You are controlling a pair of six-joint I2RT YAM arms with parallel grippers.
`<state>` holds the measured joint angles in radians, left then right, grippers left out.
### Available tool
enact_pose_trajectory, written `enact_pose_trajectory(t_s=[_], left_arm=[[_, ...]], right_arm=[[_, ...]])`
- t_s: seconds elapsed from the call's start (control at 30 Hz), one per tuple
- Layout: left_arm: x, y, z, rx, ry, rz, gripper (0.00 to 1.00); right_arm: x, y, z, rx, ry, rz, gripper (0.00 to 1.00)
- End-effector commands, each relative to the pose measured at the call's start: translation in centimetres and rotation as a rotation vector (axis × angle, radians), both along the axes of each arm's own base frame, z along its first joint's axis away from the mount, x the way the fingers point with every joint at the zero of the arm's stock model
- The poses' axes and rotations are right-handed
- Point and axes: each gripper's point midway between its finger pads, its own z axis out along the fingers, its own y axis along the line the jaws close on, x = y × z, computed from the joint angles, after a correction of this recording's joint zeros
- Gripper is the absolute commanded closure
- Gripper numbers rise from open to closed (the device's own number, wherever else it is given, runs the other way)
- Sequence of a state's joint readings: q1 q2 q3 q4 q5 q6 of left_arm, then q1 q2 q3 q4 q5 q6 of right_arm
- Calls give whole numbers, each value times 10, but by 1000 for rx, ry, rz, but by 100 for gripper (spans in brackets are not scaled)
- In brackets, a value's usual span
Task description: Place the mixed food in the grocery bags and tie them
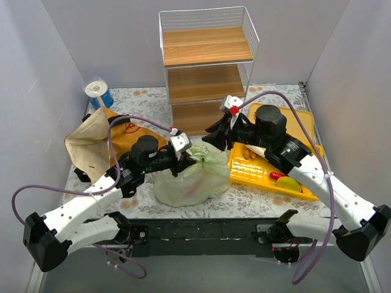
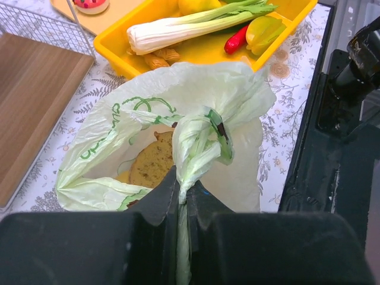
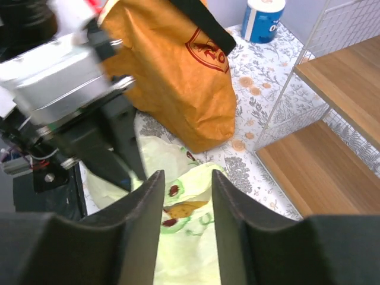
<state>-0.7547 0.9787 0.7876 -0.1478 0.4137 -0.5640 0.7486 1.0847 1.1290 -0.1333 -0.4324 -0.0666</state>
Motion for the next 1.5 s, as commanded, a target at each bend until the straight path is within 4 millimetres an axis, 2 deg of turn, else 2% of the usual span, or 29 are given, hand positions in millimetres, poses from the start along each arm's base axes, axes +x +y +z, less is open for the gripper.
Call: enact_pose_trajectory(t_s=[0.0, 0.03, 0.07, 0.2, 0.27, 0.43, 0.67, 0.7, 0.73, 0.83, 0.9, 0.93, 0.97, 1.13, 1.37, 1.47], left_arm=[[3, 10, 7, 36, -131, 62, 100], [1, 9, 6, 45, -136, 58, 100], [1, 9, 7, 47, -151, 63, 100], [-1, 12, 8, 60, -208, 75, 100], [1, 16, 8, 66, -225, 97, 100], [6, 25, 11, 60, -278, 150, 100], [14, 31, 11, 55, -297, 203, 100], [14, 30, 11, 53, -293, 204, 100], [13, 30, 13, 40, -290, 206, 100], [11, 25, 7, 25, -253, 197, 100], [12, 22, 2, 21, -209, 206, 100], [12, 22, 0, 20, -196, 211, 100], [12, 22, 1, 14, -189, 214, 100], [8, 19, 7, -47, -146, 219, 100], [3, 14, 7, -89, -80, 216, 100], [4, 14, 5, -95, -63, 226, 100]], right_arm=[[10, 12, -23, -70, 102, 94, 60], [14, 15, -26, -90, 98, 106, 61], [16, 20, -46, -146, 112, 151, 61], [12, 32, -81, -200, 109, 292, 65], [3, 37, -93, -206, 134, 385, 67], [-20, 38, -107, -196, 185, 544, 68], [-44, 35, -112, -145, 228, 650, 64], [-47, 33, -119, -145, 248, 649, 61], [-46, 35, -113, -120, 228, 644, 59], [-52, 33, -117, -99, 223, 626, 52], [-50, 36, -112, -71, 200, 607, 48], [-51, 34, -116, -68, 203, 587, 47], [-49, 37, -109, -41, 178, 576, 46], [-46, 43, -112, -13, 134, 497, 42], [-42, 54, -110, -1, 98, 452, 41], [-43, 58, -103, 33, 80, 442, 41]])
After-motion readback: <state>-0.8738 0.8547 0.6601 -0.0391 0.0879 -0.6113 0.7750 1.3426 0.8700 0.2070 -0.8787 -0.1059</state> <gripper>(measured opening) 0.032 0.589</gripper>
